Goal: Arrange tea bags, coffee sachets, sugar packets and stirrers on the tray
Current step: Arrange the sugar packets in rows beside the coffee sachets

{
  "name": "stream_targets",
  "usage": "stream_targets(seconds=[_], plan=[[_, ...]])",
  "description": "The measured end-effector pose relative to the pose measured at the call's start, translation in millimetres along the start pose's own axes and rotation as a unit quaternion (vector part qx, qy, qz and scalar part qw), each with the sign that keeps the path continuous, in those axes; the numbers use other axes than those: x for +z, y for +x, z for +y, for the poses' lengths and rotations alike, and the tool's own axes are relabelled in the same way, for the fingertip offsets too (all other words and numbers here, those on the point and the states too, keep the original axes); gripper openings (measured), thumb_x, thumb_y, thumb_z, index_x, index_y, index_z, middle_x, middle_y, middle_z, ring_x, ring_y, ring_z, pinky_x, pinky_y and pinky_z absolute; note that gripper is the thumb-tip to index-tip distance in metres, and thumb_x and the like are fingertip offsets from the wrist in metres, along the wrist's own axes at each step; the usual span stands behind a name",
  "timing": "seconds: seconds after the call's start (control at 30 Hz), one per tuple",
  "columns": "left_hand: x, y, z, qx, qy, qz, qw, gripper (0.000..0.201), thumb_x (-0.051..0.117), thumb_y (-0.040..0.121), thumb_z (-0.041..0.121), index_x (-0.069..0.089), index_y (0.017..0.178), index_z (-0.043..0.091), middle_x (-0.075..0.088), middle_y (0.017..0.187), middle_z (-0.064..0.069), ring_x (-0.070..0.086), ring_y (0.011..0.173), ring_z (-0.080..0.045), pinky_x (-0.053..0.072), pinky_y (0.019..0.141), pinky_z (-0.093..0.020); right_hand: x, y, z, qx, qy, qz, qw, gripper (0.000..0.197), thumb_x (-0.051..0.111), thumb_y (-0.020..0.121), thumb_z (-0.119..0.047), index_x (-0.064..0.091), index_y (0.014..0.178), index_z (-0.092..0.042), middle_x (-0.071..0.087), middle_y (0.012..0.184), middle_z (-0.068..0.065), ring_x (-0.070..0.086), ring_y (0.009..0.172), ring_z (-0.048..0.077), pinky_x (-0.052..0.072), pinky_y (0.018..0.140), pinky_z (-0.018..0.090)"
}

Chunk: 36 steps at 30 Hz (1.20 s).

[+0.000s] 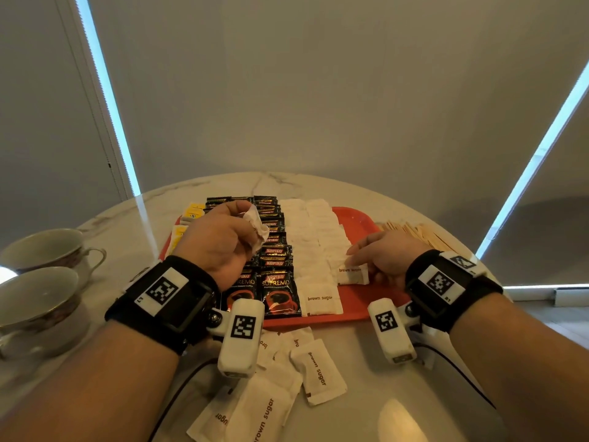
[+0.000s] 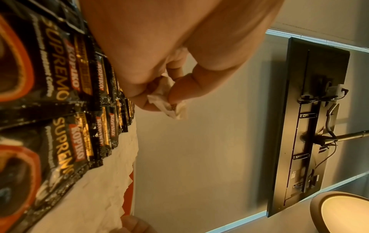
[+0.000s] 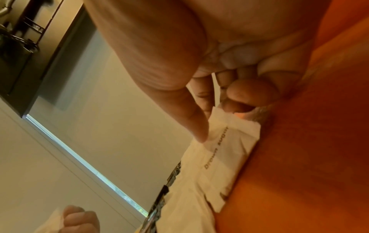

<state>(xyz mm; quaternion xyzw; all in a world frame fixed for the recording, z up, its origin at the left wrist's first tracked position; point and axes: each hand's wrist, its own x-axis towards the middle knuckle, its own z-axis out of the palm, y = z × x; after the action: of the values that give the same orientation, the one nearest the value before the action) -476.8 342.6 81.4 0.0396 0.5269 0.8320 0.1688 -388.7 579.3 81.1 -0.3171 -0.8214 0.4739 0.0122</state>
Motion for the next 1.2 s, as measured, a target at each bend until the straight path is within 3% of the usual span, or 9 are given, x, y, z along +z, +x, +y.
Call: stream_targets(seconds=[0.1, 0.27, 0.47, 0.57, 0.7, 0.83, 0.93, 1.07, 1.2], plan=[[0, 1, 0, -0.001, -0.001, -0.003, 1.000, 0.057, 0.039, 0.079, -0.031, 0.061, 0.106, 0.014, 0.059, 0.116, -0.016, 0.059, 0.103, -0.032, 0.053, 0.072, -0.037, 1, 1, 0, -0.008, 0.045, 0.011, 0.999, 0.012, 0.078, 0.084, -0.003, 0.075, 0.094, -0.008, 0.067, 0.076, 0.010, 0.054, 0.057, 0.017, 0.050, 0.057, 0.031], [1, 2, -1, 0.000, 0.013, -0.010, 1.000, 0.057, 0.041, 0.079, -0.032, 0.061, 0.105, 0.014, 0.059, 0.112, -0.015, 0.059, 0.102, -0.033, 0.054, 0.070, -0.036, 4, -1, 2, -0.040, 0.105, 0.067, 0.991, 0.008, 0.077, 0.085, -0.009, 0.074, 0.093, -0.008, 0.069, 0.088, 0.012, 0.058, 0.068, 0.024, 0.054, 0.070, 0.037], [0, 3, -3, 0.007, 0.029, -0.001, 1.000, 0.051, 0.049, 0.082, -0.030, 0.059, 0.102, 0.015, 0.064, 0.113, -0.014, 0.067, 0.102, -0.035, 0.056, 0.068, -0.037, 14, -13, -6, -0.038, 0.144, -0.020, 0.989, 0.012, 0.070, 0.092, -0.009, 0.073, 0.102, -0.002, 0.066, 0.087, 0.013, 0.061, 0.067, 0.019, 0.056, 0.064, 0.030], [1, -1, -4, 0.022, 0.044, -0.009, 0.999, 0.046, 0.051, 0.082, -0.029, 0.056, 0.087, 0.016, 0.064, 0.111, -0.013, 0.068, 0.104, -0.035, 0.056, 0.068, -0.036, 20, -14, -7, -0.012, 0.162, -0.057, 0.985, 0.018, 0.065, 0.095, -0.006, 0.069, 0.109, 0.006, 0.061, 0.086, 0.015, 0.056, 0.068, 0.021, 0.053, 0.068, 0.033], [1, -5, -4, 0.033, 0.084, -0.031, 0.995, 0.041, 0.054, 0.083, -0.027, 0.060, 0.073, 0.012, 0.070, 0.114, -0.020, 0.072, 0.098, -0.031, 0.058, 0.061, -0.029, 17, -15, -10, -0.008, 0.171, -0.077, 0.982, 0.018, 0.066, 0.096, -0.011, 0.070, 0.106, 0.003, 0.063, 0.081, 0.012, 0.058, 0.066, 0.019, 0.052, 0.068, 0.031], [3, -8, -6, 0.044, 0.117, -0.028, 0.992, 0.033, 0.063, 0.084, -0.022, 0.075, 0.092, 0.008, 0.076, 0.106, -0.014, 0.077, 0.086, -0.022, 0.060, 0.066, -0.026, 24, -24, -27, -0.090, 0.224, -0.126, 0.962, 0.027, 0.070, 0.095, -0.024, 0.070, 0.107, 0.000, 0.063, 0.079, 0.007, 0.059, 0.067, 0.017, 0.051, 0.069, 0.031], [5, -11, -8, 0.078, 0.133, -0.018, 0.988, 0.032, 0.074, 0.082, -0.013, 0.079, 0.102, 0.011, 0.079, 0.103, -0.009, 0.078, 0.088, -0.019, 0.060, 0.074, -0.027, 37, -30, -40, -0.132, 0.202, -0.203, 0.949, 0.045, 0.083, 0.078, -0.038, 0.072, 0.109, -0.007, 0.070, 0.092, 0.008, 0.065, 0.081, 0.020, 0.056, 0.081, 0.036], [6, -12, -6, 0.119, 0.127, -0.015, 0.985, 0.032, 0.076, 0.080, -0.009, 0.079, 0.104, 0.012, 0.081, 0.100, -0.007, 0.078, 0.094, -0.020, 0.061, 0.078, -0.028, 55, -27, -50, -0.176, 0.176, -0.172, 0.953, 0.038, 0.084, 0.082, -0.020, 0.069, 0.113, -0.004, 0.075, 0.104, 0.016, 0.068, 0.085, 0.021, 0.060, 0.085, 0.038], [2, -10, -3, 0.134, 0.142, -0.008, 0.981, 0.027, 0.074, 0.085, -0.009, 0.079, 0.100, 0.013, 0.080, 0.103, -0.005, 0.078, 0.097, -0.023, 0.062, 0.089, -0.041, 59, -20, -50, -0.156, 0.279, -0.167, 0.933, 0.020, 0.073, 0.089, -0.006, 0.067, 0.106, 0.003, 0.070, 0.088, 0.013, 0.065, 0.069, 0.019, 0.059, 0.073, 0.034]])
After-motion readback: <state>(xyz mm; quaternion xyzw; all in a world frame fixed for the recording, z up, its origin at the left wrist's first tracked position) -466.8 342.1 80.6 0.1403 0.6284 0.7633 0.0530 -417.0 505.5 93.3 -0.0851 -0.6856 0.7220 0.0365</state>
